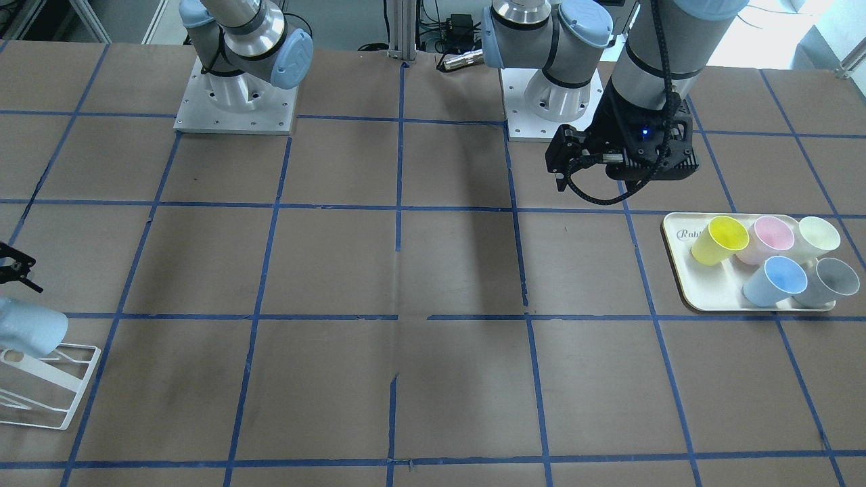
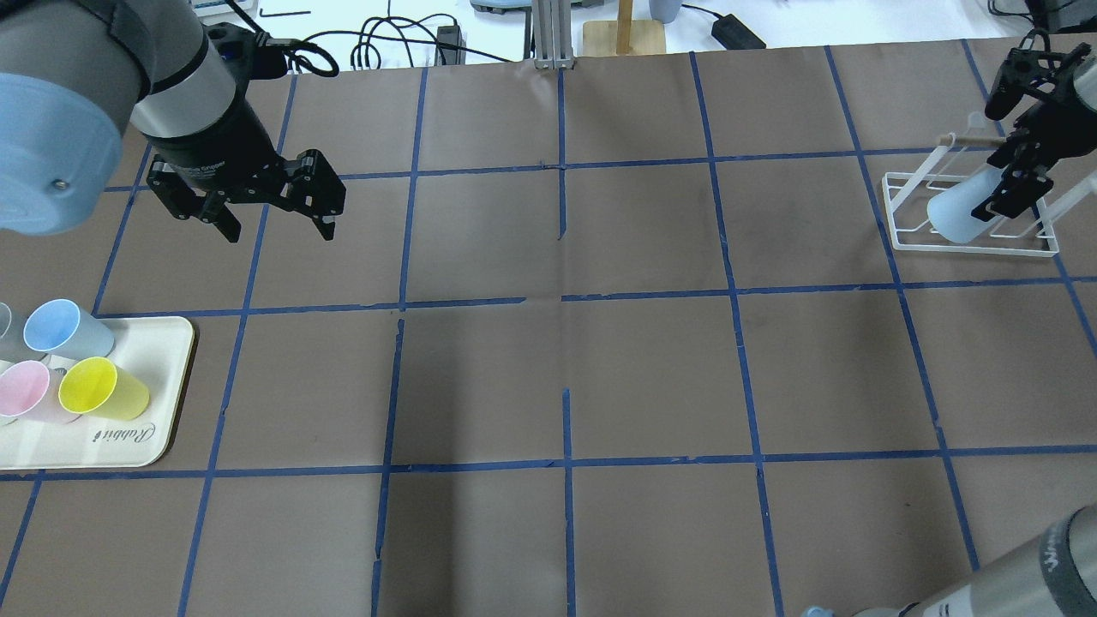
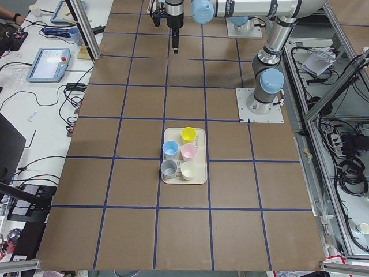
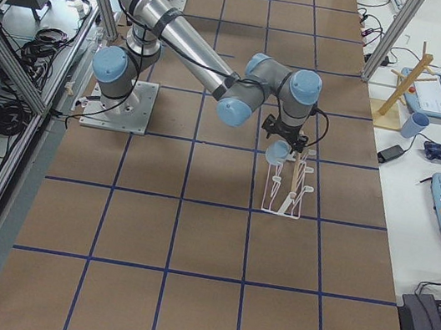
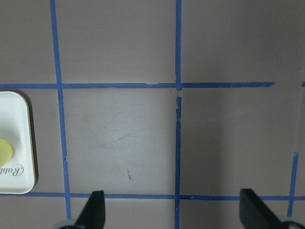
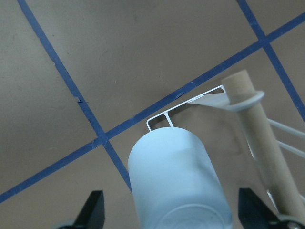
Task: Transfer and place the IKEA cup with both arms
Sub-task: 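Lower the right gripper and close it on the light blue cup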
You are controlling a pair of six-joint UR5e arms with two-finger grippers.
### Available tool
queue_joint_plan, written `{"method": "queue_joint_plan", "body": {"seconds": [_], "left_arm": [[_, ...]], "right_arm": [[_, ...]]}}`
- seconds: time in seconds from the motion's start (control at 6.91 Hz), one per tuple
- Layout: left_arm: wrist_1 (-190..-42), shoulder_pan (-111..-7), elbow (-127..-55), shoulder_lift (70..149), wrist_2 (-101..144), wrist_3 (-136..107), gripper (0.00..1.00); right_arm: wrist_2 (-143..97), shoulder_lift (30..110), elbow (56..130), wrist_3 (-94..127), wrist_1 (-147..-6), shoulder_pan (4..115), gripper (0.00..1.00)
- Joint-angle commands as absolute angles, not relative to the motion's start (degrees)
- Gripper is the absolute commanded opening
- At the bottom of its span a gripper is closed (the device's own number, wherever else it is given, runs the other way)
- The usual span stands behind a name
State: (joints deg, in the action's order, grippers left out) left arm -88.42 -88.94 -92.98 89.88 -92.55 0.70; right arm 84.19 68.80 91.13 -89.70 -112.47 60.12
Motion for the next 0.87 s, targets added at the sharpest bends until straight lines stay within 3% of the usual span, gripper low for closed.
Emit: {"method": "queue_joint_plan", "body": {"seconds": [0.0,0.43,0.58,0.72], "left_arm": [[-88.33,-88.95,-93.25,89.91,-92.55,0.70,1.00],[-88.42,-88.86,-92.64,89.91,-92.55,2.02,1.00],[-88.42,-88.86,-92.72,89.91,-92.46,2.02,1.00],[-88.50,-88.86,-92.20,89.91,-92.72,1.93,1.00]], "right_arm": [[84.20,68.20,91.14,-89.56,-112.59,60.12,1.00],[84.11,67.68,91.14,-89.65,-112.68,60.12,0.96],[84.20,67.68,91.06,-89.65,-112.68,60.12,0.90],[84.20,67.76,91.05,-89.30,-112.59,60.12,0.77]]}}
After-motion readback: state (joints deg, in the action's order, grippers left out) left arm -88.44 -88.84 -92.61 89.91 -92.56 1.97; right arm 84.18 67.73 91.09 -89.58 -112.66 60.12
